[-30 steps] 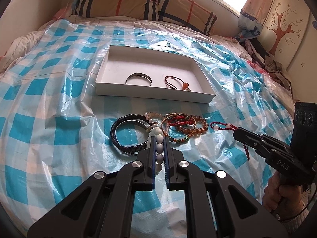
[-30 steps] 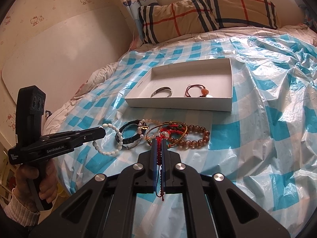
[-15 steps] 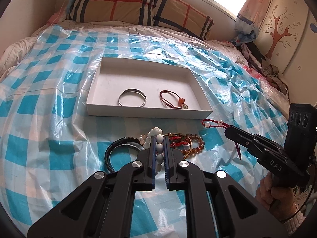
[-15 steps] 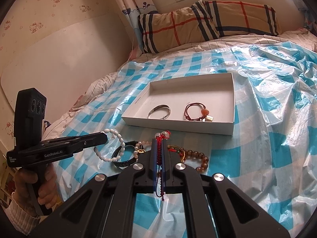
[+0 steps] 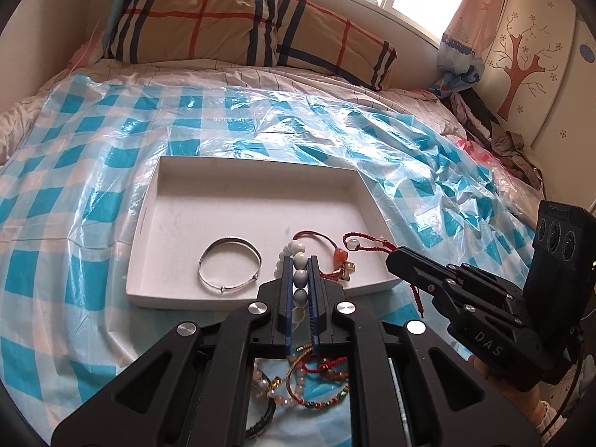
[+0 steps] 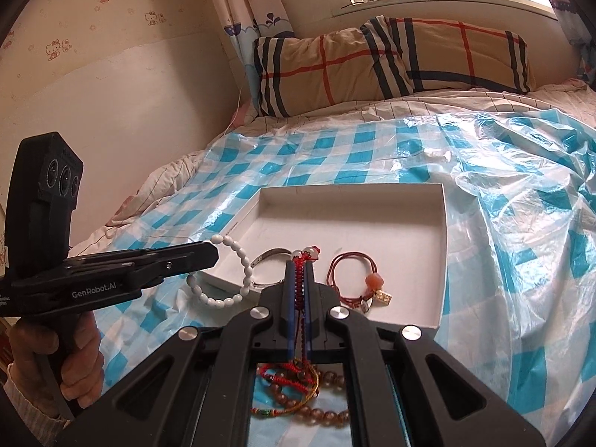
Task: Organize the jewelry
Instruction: 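Carry both bracelets into the white tray and open both tools to release, then close the left tool on the pearl bead bracelet while the right tool reaches the gold bracelet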
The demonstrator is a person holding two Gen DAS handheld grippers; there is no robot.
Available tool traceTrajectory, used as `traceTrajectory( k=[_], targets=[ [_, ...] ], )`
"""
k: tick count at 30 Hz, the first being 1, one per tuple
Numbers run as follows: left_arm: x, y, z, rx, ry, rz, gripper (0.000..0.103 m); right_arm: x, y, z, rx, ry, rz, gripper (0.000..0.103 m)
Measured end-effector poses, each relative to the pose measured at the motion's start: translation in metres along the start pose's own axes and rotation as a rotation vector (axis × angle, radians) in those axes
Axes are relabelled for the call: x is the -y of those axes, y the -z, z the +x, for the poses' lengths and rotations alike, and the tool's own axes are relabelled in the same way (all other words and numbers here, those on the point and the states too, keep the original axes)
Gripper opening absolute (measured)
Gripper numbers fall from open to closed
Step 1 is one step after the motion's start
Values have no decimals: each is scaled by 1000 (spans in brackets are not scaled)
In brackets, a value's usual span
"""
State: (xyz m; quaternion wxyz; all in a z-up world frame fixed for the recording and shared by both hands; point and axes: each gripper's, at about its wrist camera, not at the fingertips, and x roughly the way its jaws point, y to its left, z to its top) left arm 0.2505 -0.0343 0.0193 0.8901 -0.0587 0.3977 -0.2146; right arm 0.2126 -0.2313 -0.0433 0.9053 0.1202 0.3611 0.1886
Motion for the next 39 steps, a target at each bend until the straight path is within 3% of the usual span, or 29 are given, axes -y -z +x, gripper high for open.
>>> traceTrajectory(
  k=[3,5,6,7,12,18,26,28,31,39],
  targets=[
    [-3,-9,16,10,-16,4,7,6,-6,17,-2,23,-17,5],
    [-10,-13,32,-8,-71,2,7,12,-7,32,-43,65,-11,17],
    [-15,-13,40,-33,-88,-8,8,16,-5,33,-40,72,5,31],
    [-20,-12,44,-49,-97,-20,9,17,-4,30,-39,69,13,31],
    [-35,10,28,-45,-134,-31,36,10,19,10,-81,47,-5,31],
    [-30,50,17,-105,-125,31,40,7,60,8,-211,9,24,31],
    [-18,70,32,-155,-129,127,43,5,70,25,-291,19,26,30],
    [-16,69,34,-160,-127,145,46,4,72,29,-311,19,19,21],
    [-16,68,41,-185,-118,158,49,2,73,26,-308,8,12,7],
    [-9,73,55,-245,-101,223,50,10,85,-22,-271,24,72,5]
  ],
)
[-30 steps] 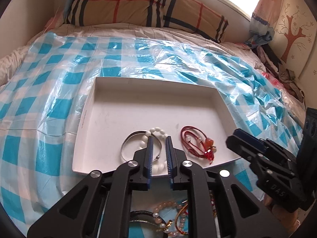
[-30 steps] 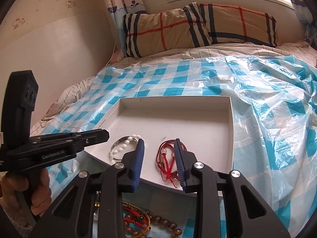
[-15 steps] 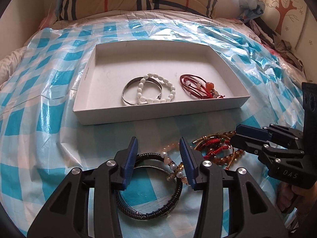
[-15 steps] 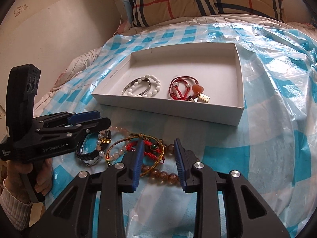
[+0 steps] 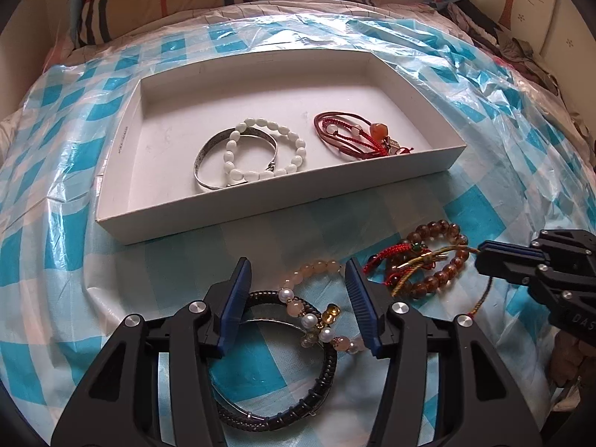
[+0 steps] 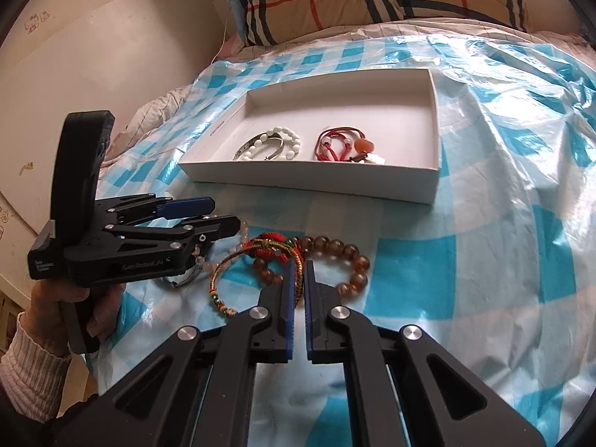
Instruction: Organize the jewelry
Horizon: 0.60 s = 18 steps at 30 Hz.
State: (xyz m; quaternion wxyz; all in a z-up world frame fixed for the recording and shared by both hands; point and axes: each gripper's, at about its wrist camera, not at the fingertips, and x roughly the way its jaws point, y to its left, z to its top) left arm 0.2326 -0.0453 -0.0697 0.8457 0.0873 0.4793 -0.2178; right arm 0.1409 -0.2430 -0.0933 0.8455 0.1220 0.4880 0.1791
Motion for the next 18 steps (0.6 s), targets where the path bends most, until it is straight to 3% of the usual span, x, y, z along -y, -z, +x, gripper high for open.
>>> traceTrajectory(
  k=[4,6,8,11,13,17,18],
  targets=[
    [10,0,2,-17,-12,67,44,18,21,-17,-29,42,43,5],
    [13,1,3,-34,-14,83,15,25,27,-20,-49,52,60,5],
    [12,1,-2,-36,12,71,7,31,30,-21,-58,54,83,5],
    [10,5,-11,-25,53,45,7,33,28,-21,-52,55,86,14],
    [8,7,-16,-20,77,22,7,26,27,-17,-53,46,63,39],
    [0,14,-31,9,142,-44,7,15,31,-6,-62,106,-10,43],
    [-3,16,-36,20,160,-63,7,16,32,-6,-57,99,-3,36]
  ],
)
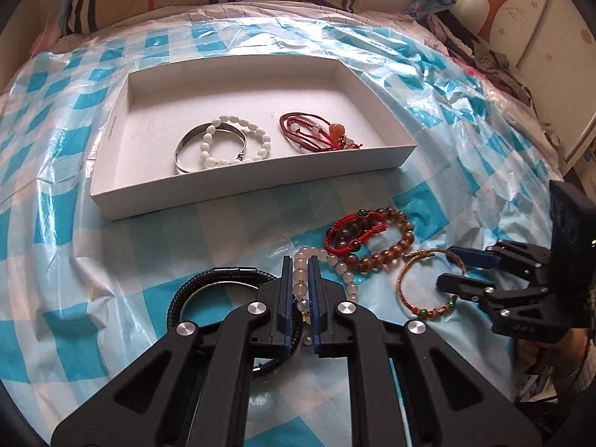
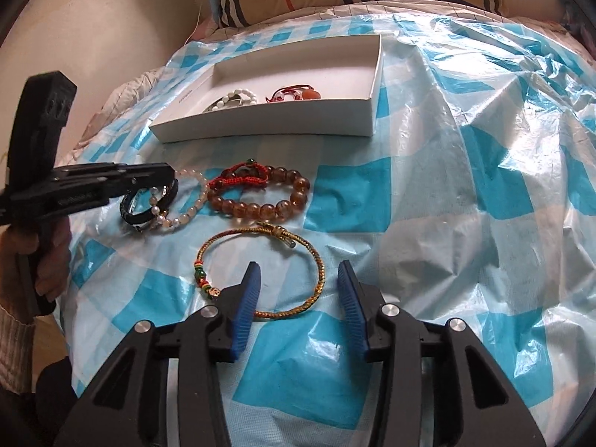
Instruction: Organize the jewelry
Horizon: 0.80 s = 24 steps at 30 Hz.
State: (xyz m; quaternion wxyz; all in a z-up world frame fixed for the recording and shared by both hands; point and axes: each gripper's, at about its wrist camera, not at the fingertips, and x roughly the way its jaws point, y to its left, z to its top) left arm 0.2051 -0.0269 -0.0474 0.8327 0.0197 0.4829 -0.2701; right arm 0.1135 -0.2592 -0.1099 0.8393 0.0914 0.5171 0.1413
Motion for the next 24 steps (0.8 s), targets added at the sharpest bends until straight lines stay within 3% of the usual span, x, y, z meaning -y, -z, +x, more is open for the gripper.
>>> traceTrajectory(
  k=[1,3,6,14,24],
  targets=[
    [-1,2,-5,11,11,-18,7,3,1,-1,-1,-17,17,19],
    [-3,8,-16,29,33,-57,7,9,1,-5,6,-45,51,9],
    [-1,18,-34,65,59,-109,7,9,5,-19,42,-77,78,7],
    [19,38,-81,147,0,-143,7,-10,5,-68,169,-181,111,6],
    [40,53,-129,217,-168,-134,7,-37,16,-111,256,-220,115,6]
  ],
)
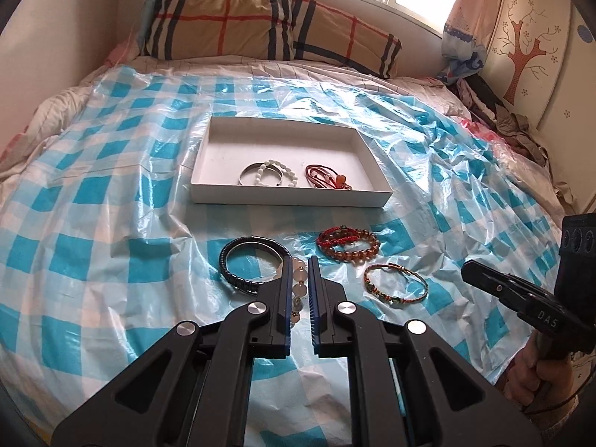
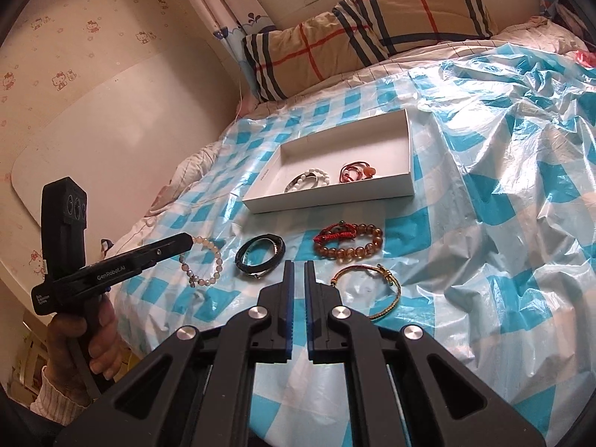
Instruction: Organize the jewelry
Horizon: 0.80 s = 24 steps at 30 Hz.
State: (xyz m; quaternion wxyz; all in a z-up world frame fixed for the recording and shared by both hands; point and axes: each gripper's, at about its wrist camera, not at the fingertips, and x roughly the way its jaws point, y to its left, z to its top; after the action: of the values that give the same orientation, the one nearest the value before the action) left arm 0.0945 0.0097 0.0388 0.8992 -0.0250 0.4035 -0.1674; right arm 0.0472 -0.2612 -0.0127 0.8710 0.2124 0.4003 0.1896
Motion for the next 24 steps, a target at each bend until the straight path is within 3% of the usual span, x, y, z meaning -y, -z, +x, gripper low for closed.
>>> traceTrajectory(
  k=[8,18,24],
  targets=[
    [14,1,-32,54,-64,43,7,-23,0,-23,46,-14,-12,6],
    [18,2,-53,87,-61,54,7,-43,-2,-37,78,-25,-39,6],
    [11,4,-53,81,-60,30,7,-32,-1,-34,75,24,-42,6]
  ],
)
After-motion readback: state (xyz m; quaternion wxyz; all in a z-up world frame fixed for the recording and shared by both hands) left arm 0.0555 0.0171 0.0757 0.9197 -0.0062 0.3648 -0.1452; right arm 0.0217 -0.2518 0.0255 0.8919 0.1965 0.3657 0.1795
